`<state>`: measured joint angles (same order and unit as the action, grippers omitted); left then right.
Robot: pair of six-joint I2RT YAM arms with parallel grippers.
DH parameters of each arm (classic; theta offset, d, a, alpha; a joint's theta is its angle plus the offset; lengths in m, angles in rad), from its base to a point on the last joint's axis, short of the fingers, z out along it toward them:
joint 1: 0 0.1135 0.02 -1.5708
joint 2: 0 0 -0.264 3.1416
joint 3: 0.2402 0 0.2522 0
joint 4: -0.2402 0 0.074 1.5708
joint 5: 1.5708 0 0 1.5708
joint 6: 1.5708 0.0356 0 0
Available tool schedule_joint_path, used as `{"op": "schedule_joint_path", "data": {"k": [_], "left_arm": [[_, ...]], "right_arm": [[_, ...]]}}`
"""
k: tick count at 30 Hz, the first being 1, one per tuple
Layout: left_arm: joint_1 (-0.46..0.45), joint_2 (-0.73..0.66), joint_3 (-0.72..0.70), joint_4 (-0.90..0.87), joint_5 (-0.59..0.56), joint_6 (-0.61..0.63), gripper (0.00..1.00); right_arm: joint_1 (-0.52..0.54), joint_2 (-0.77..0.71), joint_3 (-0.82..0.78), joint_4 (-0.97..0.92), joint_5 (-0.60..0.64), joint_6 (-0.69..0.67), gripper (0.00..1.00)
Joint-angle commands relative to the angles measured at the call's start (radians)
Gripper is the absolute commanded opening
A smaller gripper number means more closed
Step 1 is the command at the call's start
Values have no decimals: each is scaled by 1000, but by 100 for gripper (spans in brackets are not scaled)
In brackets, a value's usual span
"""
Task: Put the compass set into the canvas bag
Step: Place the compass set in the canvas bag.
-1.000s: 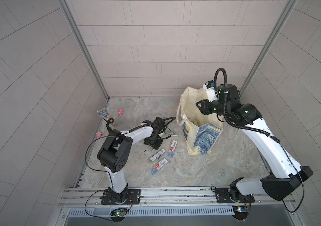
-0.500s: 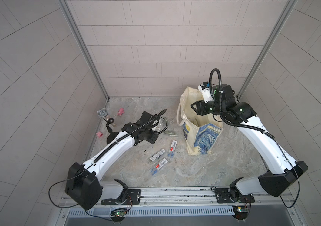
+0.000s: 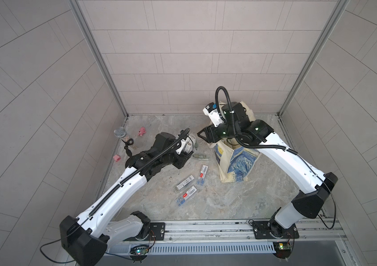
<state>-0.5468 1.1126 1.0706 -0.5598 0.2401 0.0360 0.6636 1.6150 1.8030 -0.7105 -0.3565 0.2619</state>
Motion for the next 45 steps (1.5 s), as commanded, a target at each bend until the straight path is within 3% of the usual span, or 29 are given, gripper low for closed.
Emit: {"op": "schedule_joint_path", "data": {"k": [1, 8, 17, 23, 28, 32, 35, 37, 45], "left_arm": [[-6, -15, -9, 55, 22, 10, 17], [-9, -30, -19, 80, 11, 2, 15], [-11, -18, -9, 75, 14, 3, 15], [-12, -21, -14, 75, -8, 5, 15], [-13, -20, -39, 71, -7, 1, 16], [-12, -28, -50, 71, -7, -13, 30], [-12, -42, -58, 75, -21, -20, 47], [-13, -52, -64, 75, -55, -37, 65], [-12, -147, -124, 83, -46, -98, 83]], "right_arm": [[25, 35, 35, 6, -42, 12, 66], [77, 94, 63, -25, -13, 16, 66], [93, 93, 33, 21, -3, 46, 49], [93, 89, 14, 40, 0, 65, 28], [93, 61, -17, 81, 16, 94, 17], [93, 46, -28, 98, 31, 99, 3], [93, 41, -29, 98, 43, 97, 0], [90, 36, -23, 97, 51, 94, 0], [34, -19, 0, 95, 87, 88, 0]]}}
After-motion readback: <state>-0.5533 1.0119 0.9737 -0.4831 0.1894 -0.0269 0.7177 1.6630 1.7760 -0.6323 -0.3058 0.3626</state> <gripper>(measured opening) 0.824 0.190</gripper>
